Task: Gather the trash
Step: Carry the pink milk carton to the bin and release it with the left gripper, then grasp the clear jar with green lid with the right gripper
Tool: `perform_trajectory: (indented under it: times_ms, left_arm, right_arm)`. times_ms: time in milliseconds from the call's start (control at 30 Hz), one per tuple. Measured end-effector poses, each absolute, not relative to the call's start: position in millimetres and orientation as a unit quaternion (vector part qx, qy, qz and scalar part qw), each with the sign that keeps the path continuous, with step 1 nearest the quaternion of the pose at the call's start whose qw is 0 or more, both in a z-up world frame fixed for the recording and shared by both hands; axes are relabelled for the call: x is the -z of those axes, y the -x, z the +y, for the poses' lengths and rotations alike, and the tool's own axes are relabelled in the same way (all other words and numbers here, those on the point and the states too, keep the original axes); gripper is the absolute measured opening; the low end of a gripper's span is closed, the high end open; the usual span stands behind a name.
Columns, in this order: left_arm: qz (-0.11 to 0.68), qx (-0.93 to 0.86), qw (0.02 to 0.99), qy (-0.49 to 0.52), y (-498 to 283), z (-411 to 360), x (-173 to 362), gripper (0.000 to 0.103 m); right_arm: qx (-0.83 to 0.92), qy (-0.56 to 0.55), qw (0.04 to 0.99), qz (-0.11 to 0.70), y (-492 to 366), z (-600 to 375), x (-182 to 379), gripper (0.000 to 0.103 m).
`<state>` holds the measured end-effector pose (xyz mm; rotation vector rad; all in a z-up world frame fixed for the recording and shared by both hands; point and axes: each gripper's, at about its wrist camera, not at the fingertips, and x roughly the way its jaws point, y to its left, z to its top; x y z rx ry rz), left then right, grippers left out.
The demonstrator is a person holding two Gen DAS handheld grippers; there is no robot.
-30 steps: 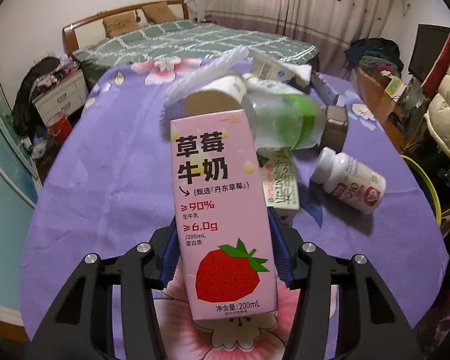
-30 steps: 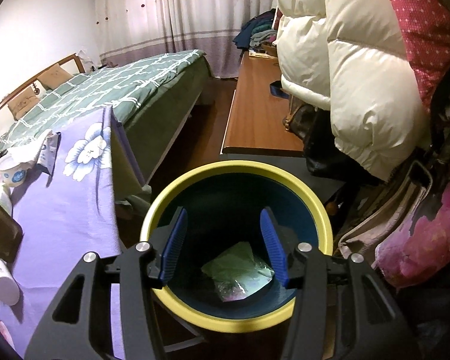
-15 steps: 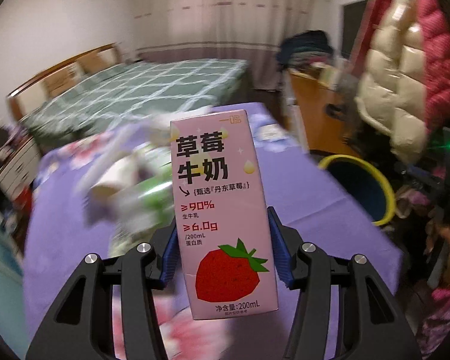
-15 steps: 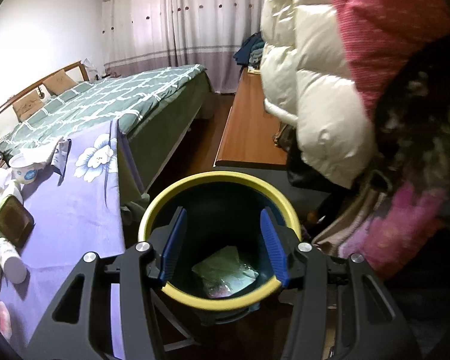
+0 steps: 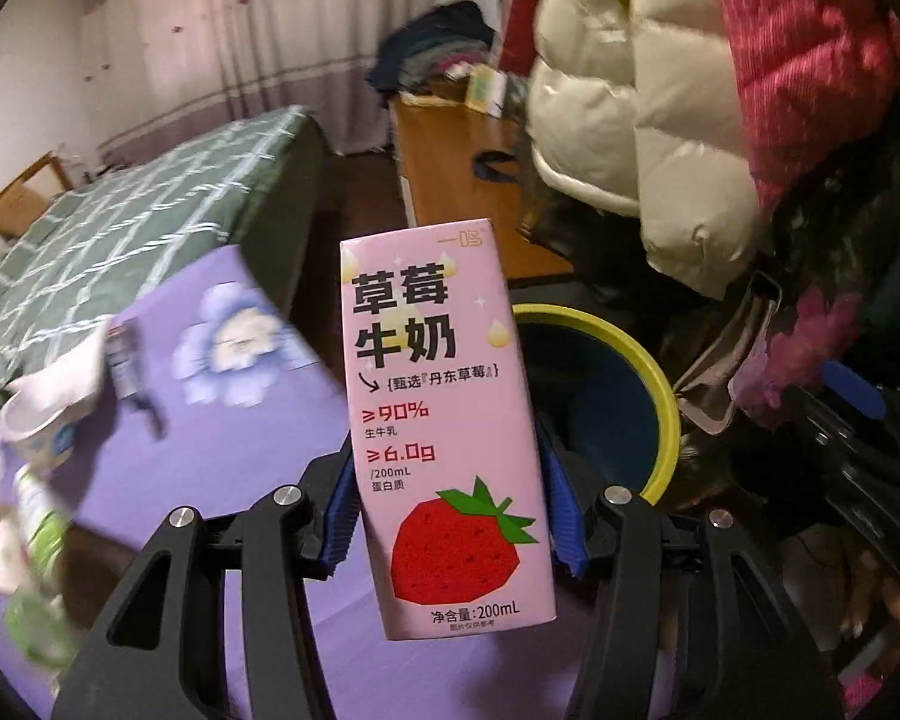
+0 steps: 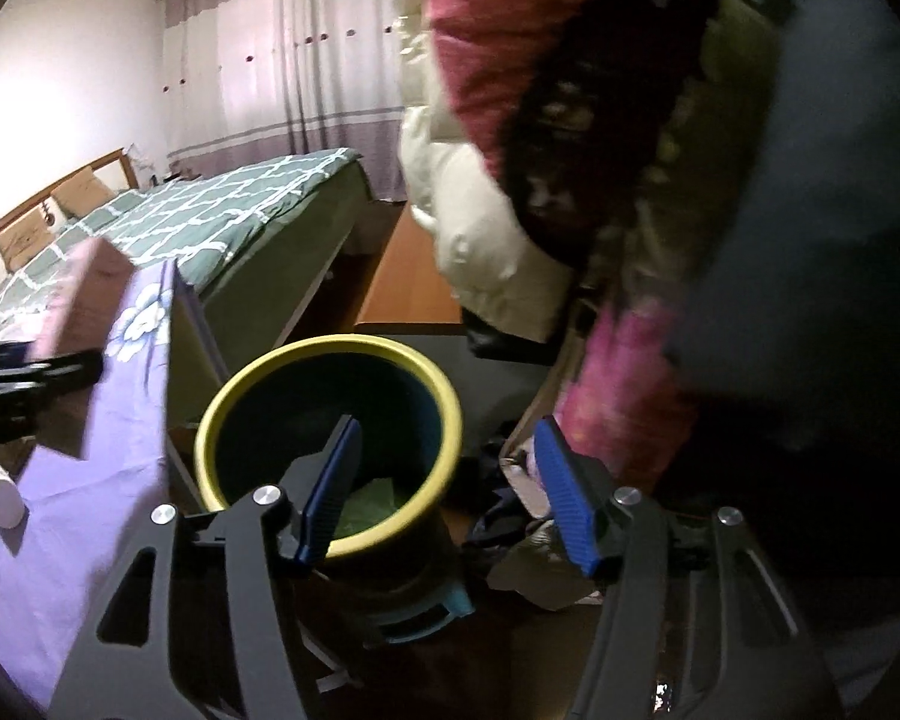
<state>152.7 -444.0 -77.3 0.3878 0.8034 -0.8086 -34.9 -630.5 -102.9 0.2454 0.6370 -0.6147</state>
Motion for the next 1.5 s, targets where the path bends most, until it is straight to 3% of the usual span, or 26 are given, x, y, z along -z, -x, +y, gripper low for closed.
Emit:
perform_trajectory:
  times_ms: [200,233,267,300,467,667,800,1167,1500]
  left_arm:
    - [0.398,0.393,0.802,-0.21,-160.8,-499.7,107.2,0.054]
    - [0.398,0.392,0.802,-0.213,-161.2,-505.2,110.3,0.058]
    - [0.395,0.39,0.803,-0.218,-162.1,-510.7,113.0,0.073]
    - [0.387,0.385,0.808,-0.221,-162.4,-514.6,113.8,0.079]
    - [0.376,0.381,0.82,-0.203,-162.7,-504.4,97.7,0.079]
    - [0.333,0.363,0.856,-0.155,-145.9,-421.5,45.8,0.092]
    - [0.314,0.313,0.887,-0.132,-136.2,-341.8,29.6,0.095]
    - [0.315,0.103,0.943,-0.043,-119.5,-113.2,26.9,0.097]
    - [0.3,0.03,0.954,-0.004,-103.1,-15.1,30.4,0.098]
  right_arm:
    - [0.303,-0.134,0.892,0.307,39.8,-646.6,109.1,0.058]
    - [0.303,-0.137,0.891,0.308,39.7,-648.6,110.1,0.058]
    - [0.302,-0.139,0.891,0.308,39.5,-649.4,110.8,0.058]
    - [0.302,-0.14,0.891,0.309,38.7,-649.4,111.3,0.058]
    - [0.294,-0.142,0.893,0.311,35.3,-649.6,111.1,0.058]
    - [0.264,-0.136,0.901,0.317,20.4,-627.8,111.2,0.058]
    - [0.225,-0.126,0.91,0.325,1.1,-601.7,111.2,0.059]
    - [0.089,-0.067,0.931,0.348,-59.1,-484.9,100.7,0.059]
    - [-0.046,-0.037,0.933,0.356,-114.5,-374.3,94.0,0.059]
